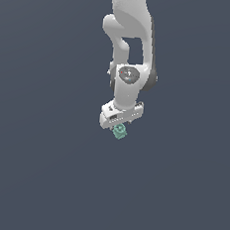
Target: Pick up the object and move it to a goal position.
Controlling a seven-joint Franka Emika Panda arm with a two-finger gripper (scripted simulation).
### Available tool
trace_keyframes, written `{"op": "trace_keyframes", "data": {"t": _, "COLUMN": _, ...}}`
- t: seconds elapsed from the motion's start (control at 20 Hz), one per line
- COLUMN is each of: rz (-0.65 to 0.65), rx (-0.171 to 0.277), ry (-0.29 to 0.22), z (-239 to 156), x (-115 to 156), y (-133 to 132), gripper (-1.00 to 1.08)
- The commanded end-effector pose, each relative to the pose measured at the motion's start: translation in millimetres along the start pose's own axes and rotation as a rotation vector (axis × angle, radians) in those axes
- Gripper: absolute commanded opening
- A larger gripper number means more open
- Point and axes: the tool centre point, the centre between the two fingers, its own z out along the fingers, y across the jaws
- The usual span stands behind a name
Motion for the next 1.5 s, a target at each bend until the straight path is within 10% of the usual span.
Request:
{"op": "trace_keyframes", "data": {"t": 0.0, "rz": 0.000, "rx": 0.000, "ry": -0.001, "z": 6, "x": 0, "y": 0, "gripper": 1.00}}
{"op": "trace_keyframes", "data": {"t": 0.65, "rz": -0.005, "rx": 0.000, "ry": 0.000, "z": 48, "x": -1, "y": -1, "gripper": 1.00}}
{"op": "trace_keyframes", "data": {"t": 0.7, "rz": -0.005, "rx": 0.000, "ry": 0.000, "z": 48, "x": -1, "y": -1, "gripper": -1.00}}
{"op": "trace_keyframes", "data": {"t": 1.45, "rz": -0.005, "rx": 0.000, "ry": 0.000, "z": 45, "x": 6, "y": -5, "gripper": -1.00}}
